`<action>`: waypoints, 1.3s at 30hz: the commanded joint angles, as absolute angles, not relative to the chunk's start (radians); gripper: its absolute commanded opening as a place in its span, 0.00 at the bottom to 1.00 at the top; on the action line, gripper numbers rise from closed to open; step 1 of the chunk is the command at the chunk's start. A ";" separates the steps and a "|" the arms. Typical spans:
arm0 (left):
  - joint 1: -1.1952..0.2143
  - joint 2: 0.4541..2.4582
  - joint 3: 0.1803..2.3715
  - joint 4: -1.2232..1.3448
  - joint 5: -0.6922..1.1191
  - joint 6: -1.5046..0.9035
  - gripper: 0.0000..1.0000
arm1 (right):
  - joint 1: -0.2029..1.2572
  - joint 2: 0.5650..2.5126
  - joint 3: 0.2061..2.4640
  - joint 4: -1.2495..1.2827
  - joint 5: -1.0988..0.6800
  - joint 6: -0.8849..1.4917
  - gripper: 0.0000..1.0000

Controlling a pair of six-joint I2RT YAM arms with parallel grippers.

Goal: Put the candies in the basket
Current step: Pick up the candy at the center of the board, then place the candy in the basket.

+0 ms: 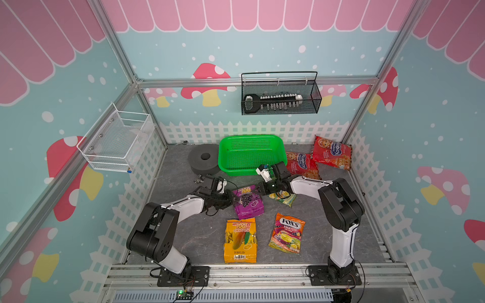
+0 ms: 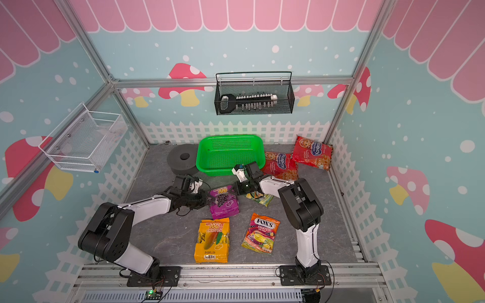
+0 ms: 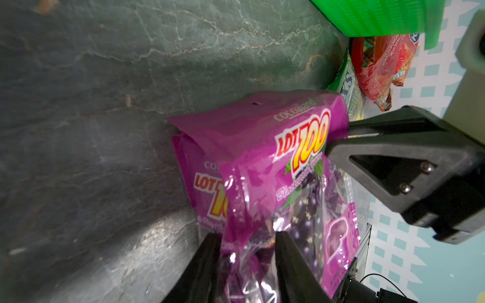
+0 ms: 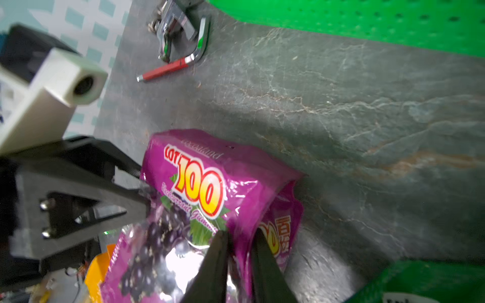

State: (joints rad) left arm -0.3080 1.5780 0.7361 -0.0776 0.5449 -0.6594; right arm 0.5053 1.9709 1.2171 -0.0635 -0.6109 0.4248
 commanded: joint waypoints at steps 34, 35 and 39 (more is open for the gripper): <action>-0.192 1.713 1.157 -0.067 0.194 -0.635 0.68 | 0.529 1.520 1.364 -0.099 -0.415 0.581 0.00; -0.201 1.725 1.163 -0.069 0.168 -0.633 0.68 | 0.528 1.514 1.370 -0.093 -0.373 0.597 0.00; -0.240 1.761 1.184 -0.080 0.102 -0.602 0.68 | 0.525 1.536 1.429 -0.086 -0.275 0.706 0.00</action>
State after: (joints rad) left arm -0.2146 1.7447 1.1465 -0.0650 0.1902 -0.6212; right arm 0.5301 1.5539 1.3563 -0.1669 -0.3759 0.6075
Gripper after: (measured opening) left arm 0.682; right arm 0.044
